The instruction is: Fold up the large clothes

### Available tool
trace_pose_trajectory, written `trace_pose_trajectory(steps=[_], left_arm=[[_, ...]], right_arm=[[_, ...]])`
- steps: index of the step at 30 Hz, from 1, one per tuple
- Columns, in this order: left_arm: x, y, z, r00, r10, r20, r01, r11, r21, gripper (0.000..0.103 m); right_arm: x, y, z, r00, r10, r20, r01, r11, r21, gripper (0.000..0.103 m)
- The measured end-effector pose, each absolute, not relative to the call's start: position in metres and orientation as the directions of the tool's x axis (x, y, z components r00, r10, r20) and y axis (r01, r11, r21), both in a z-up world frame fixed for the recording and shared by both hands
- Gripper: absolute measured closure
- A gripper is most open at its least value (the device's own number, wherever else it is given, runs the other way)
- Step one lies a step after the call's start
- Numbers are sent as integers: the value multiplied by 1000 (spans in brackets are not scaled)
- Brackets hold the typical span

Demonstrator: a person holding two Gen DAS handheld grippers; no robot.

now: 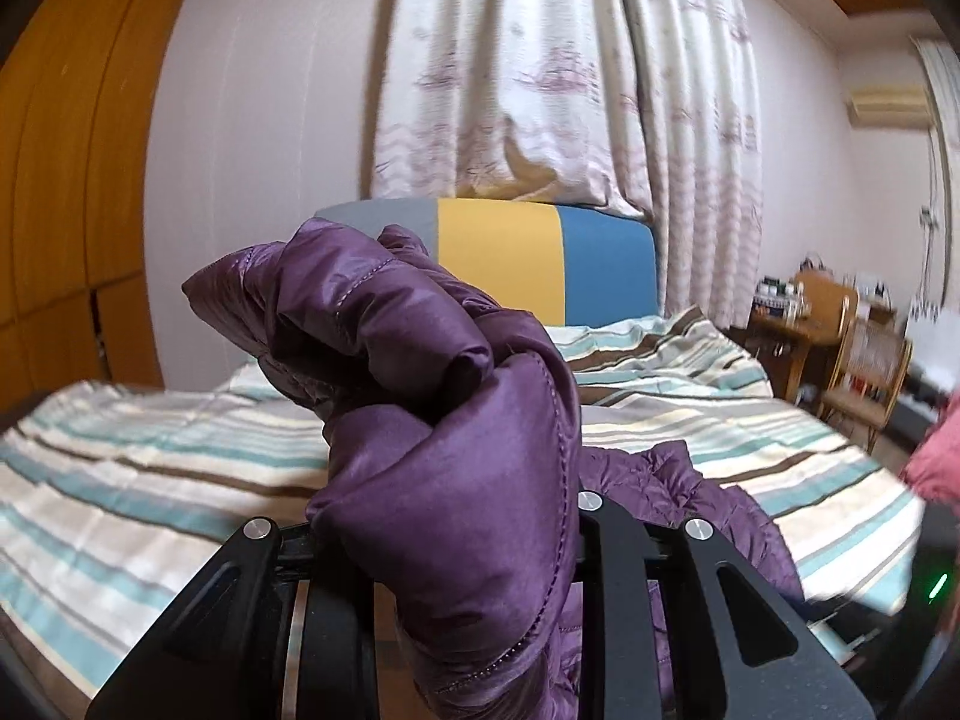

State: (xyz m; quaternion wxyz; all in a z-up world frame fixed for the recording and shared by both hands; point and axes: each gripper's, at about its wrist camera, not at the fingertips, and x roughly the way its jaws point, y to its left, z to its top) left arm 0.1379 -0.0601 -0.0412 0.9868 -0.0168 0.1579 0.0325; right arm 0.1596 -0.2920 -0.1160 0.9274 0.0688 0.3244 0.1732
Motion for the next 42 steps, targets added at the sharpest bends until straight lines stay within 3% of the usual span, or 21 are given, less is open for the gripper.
trace_pose_trajectory(steps=[2,5,9,17,24,29,33,36,41,42], left_arm=[[139,-69,-42,950,59,-307,-57,998,16,79],[143,-85,-43,950,55,-307,-32,996,79,79],[151,-109,-45,950,41,-311,13,986,169,76],[169,-150,-57,941,-40,-336,120,968,221,76],[180,-187,-92,895,-137,-424,259,934,244,76],[183,-208,-122,856,-172,-488,329,909,257,66],[184,-214,-140,830,-189,-525,368,893,259,65],[185,-216,-146,805,-215,-552,405,880,247,55],[182,-215,-139,767,-324,-554,469,872,139,20],[177,-211,-133,760,-362,-541,482,871,95,18]], right_arm=[[165,-322,-114,754,270,-599,-162,960,229,36],[177,-354,-119,746,149,-649,-31,981,191,36],[180,-384,-125,728,99,-679,79,971,226,36],[171,-412,-111,757,79,-649,132,954,270,33],[178,-427,-118,740,69,-669,182,937,298,33],[181,-429,-122,733,68,-677,200,930,309,33],[181,-427,-122,734,73,-675,198,928,316,31],[183,-427,-124,731,77,-679,199,927,319,31],[183,-422,-125,731,82,-678,187,930,315,31],[183,-421,-124,732,83,-676,185,931,314,31]])
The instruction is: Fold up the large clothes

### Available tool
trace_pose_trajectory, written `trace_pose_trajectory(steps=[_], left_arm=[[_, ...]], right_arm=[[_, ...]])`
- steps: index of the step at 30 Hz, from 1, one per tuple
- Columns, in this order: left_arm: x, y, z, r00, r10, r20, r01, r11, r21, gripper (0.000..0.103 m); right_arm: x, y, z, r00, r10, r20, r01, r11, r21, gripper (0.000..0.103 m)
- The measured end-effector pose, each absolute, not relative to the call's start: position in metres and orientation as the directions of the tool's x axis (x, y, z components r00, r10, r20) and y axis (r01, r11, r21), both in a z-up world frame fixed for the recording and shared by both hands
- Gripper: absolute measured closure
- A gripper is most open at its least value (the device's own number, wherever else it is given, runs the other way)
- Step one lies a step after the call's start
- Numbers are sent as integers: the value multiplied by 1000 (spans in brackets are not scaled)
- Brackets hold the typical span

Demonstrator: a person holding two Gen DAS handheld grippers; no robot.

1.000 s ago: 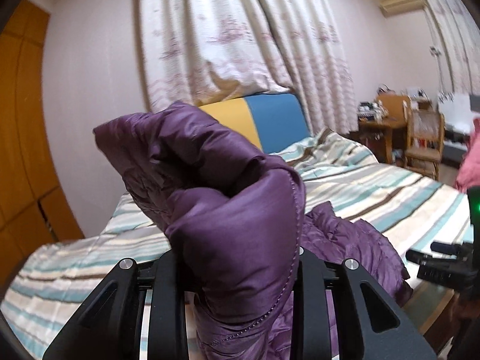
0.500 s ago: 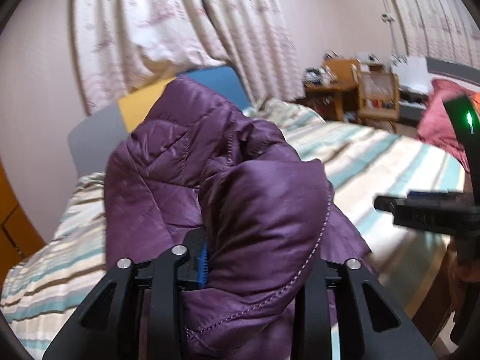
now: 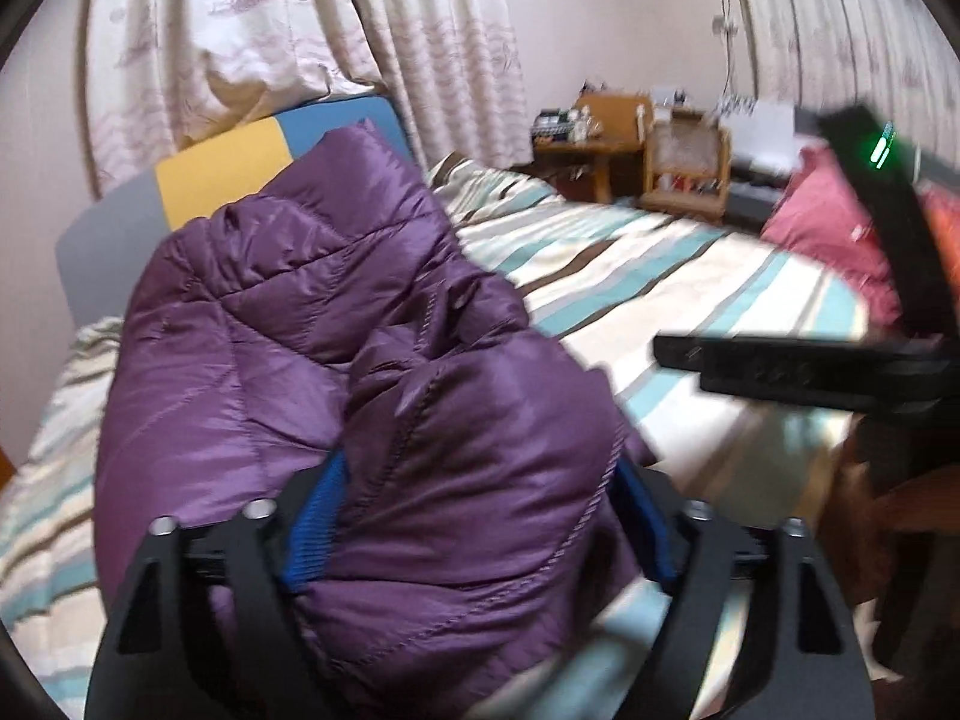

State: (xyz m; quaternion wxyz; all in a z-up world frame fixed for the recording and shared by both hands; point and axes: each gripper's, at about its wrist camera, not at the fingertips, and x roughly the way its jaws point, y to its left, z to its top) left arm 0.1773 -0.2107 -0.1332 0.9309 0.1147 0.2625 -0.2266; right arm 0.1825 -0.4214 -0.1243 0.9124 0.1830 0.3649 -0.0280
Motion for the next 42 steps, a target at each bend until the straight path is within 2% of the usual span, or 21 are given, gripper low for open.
trace_pose_trajectory(steps=[4,9,12,15,19,22,26,30,35,38,42], left_arm=[[160,-200,-118,749,-430,-505,494,870,-8,12],[140,-169,-97,759,-487,-432,488,865,-119,12],[136,-141,-89,823,-421,-380,407,905,-122,12],[149,-101,-87,880,-308,-362,250,948,-199,12],[181,-41,-97,899,-164,-405,1,928,-372,12],[202,-13,-110,877,-46,-478,-172,900,-400,12],[227,2,-127,831,-10,-557,-270,867,-418,12],[253,-10,-145,775,-68,-628,-275,859,-433,12],[270,-32,-141,760,-128,-637,-222,870,-440,12],[276,-46,-133,752,-133,-645,-182,899,-399,12],[282,-65,-126,744,-123,-657,-129,938,-322,12]], right_arm=[[182,-422,-124,735,77,-673,185,933,309,31],[182,-423,-123,737,76,-671,185,933,309,31],[182,-422,-120,742,80,-666,175,935,308,31],[181,-417,-114,750,86,-656,157,940,302,31],[181,-413,-105,760,102,-642,136,941,310,31],[183,-406,-90,775,118,-621,112,942,318,31],[190,-388,-60,805,180,-565,35,937,348,31],[205,-349,-23,825,281,-490,-112,931,347,31],[242,-301,0,796,391,-463,-236,904,357,31],[271,-276,0,791,371,-487,-262,924,279,35],[315,-257,-19,772,292,-564,-260,956,139,42]])
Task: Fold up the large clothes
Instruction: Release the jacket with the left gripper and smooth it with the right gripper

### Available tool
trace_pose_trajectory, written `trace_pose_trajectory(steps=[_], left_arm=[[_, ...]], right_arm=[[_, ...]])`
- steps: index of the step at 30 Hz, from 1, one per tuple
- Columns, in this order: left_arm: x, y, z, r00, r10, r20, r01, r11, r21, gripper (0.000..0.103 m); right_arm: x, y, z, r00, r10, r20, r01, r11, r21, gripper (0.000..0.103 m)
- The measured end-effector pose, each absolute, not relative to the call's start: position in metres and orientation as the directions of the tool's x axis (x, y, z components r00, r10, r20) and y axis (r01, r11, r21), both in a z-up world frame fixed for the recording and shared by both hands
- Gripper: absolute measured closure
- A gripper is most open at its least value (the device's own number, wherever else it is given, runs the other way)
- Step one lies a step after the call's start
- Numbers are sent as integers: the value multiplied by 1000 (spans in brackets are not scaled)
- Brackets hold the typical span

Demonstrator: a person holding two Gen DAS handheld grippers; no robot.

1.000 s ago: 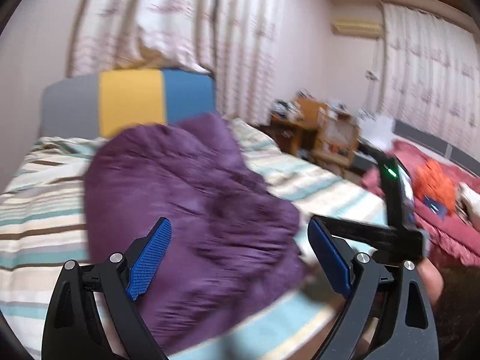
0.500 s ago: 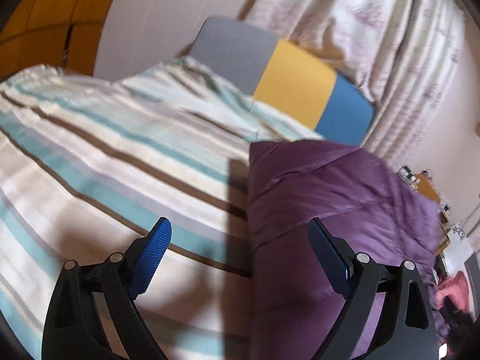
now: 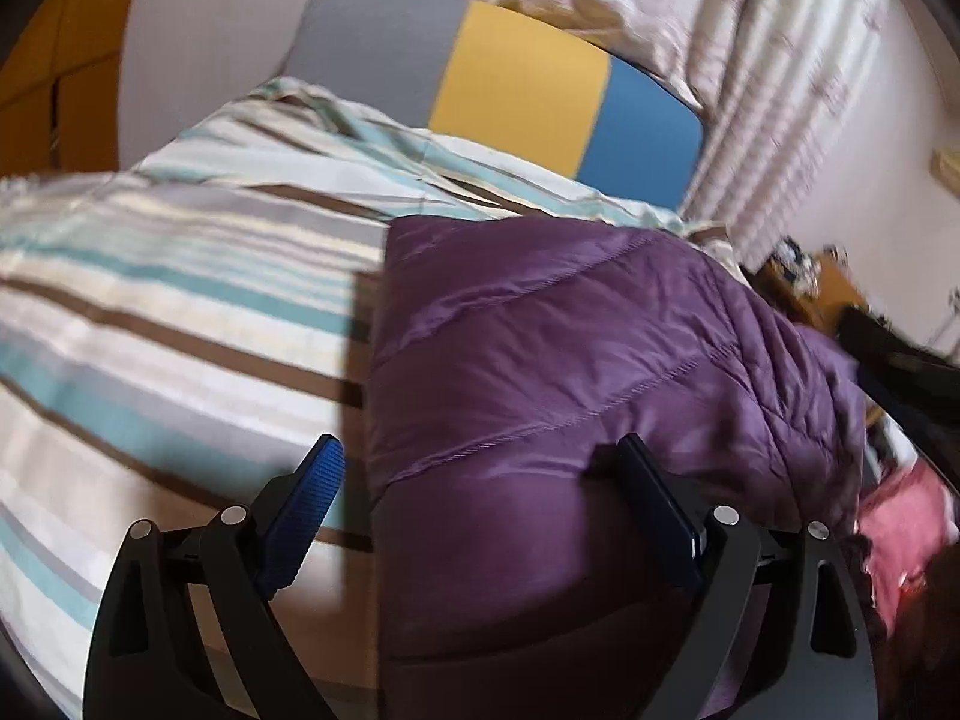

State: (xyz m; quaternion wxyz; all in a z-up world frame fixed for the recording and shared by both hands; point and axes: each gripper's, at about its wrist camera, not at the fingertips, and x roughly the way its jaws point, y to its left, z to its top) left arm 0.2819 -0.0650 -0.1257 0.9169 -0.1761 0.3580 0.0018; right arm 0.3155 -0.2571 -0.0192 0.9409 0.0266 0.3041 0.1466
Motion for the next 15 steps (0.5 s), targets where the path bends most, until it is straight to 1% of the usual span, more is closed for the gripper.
trace_pose_trajectory(steps=[2,5,9,12,15], left_arm=[[286,-73,-125,738,-126,-663,-107,948,-299,12],[294,-84,-124,730,-121,-673,-92,958,-272,12],[301,-100,-126,722,-120,-681,-67,968,-242,11],[309,-110,-130,712,-103,-695,-57,977,-204,7],[314,-117,-136,698,-92,-710,-50,983,-177,3]], right_arm=[[334,-258,-39,749,244,-616,-246,966,83,50],[343,-273,-70,733,184,-655,-201,978,50,51],[346,-297,-104,730,155,-665,-164,985,50,51],[345,-307,-118,735,149,-661,-149,987,57,51],[347,-318,-132,730,156,-665,-125,988,96,51]])
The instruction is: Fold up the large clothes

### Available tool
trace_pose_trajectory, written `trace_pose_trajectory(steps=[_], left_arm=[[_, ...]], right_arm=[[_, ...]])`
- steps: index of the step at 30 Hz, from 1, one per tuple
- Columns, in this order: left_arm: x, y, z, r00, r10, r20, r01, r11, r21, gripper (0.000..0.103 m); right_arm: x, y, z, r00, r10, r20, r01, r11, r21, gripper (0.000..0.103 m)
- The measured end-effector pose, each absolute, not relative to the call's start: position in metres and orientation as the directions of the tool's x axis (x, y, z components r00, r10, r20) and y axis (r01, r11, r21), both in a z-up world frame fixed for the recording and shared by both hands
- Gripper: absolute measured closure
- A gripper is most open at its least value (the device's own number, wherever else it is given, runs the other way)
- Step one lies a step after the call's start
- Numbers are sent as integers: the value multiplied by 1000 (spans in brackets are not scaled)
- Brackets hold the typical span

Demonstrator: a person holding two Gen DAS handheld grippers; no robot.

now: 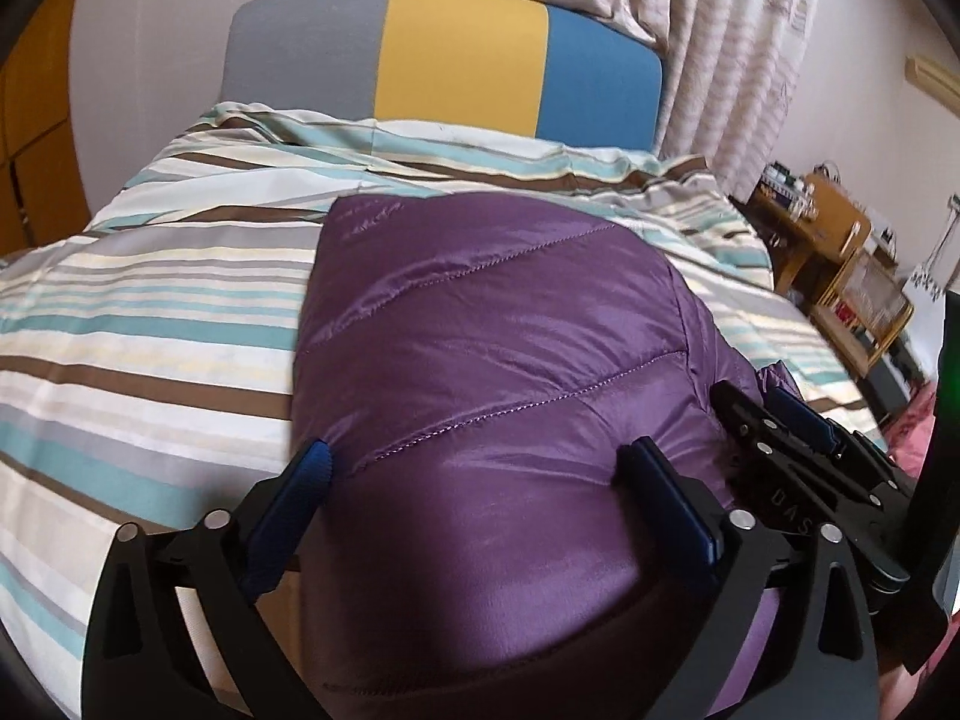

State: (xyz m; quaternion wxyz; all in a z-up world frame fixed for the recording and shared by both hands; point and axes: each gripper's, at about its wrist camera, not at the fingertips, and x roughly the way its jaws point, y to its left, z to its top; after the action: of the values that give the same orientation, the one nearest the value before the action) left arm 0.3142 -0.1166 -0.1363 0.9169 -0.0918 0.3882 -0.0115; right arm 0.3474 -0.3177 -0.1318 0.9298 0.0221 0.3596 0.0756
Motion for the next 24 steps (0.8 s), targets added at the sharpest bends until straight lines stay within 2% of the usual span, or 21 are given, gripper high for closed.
trace_pose_trajectory(steps=[5,9,15,18,22,24], left_arm=[[321,-121,-151,697,-76,-713,-37,989,-142,3],[321,-119,-163,726,-77,-683,-37,988,-151,3],[322,-121,-166,731,-63,-680,-46,989,-141,3],[319,-121,-161,724,-67,-686,-45,989,-144,3],[320,-115,-139,669,-66,-740,-87,982,-167,3],[325,-110,-123,691,-38,-722,-127,977,-173,3]], right_arm=[[352,-322,-146,712,170,-682,-107,985,134,51],[360,-323,-155,689,185,-701,-107,982,154,51],[362,-320,-159,685,174,-708,-101,984,144,51],[361,-321,-159,689,176,-703,-101,984,147,50],[360,-323,-159,692,185,-698,-100,982,162,50],[358,-324,-158,696,186,-693,-99,981,165,50]])
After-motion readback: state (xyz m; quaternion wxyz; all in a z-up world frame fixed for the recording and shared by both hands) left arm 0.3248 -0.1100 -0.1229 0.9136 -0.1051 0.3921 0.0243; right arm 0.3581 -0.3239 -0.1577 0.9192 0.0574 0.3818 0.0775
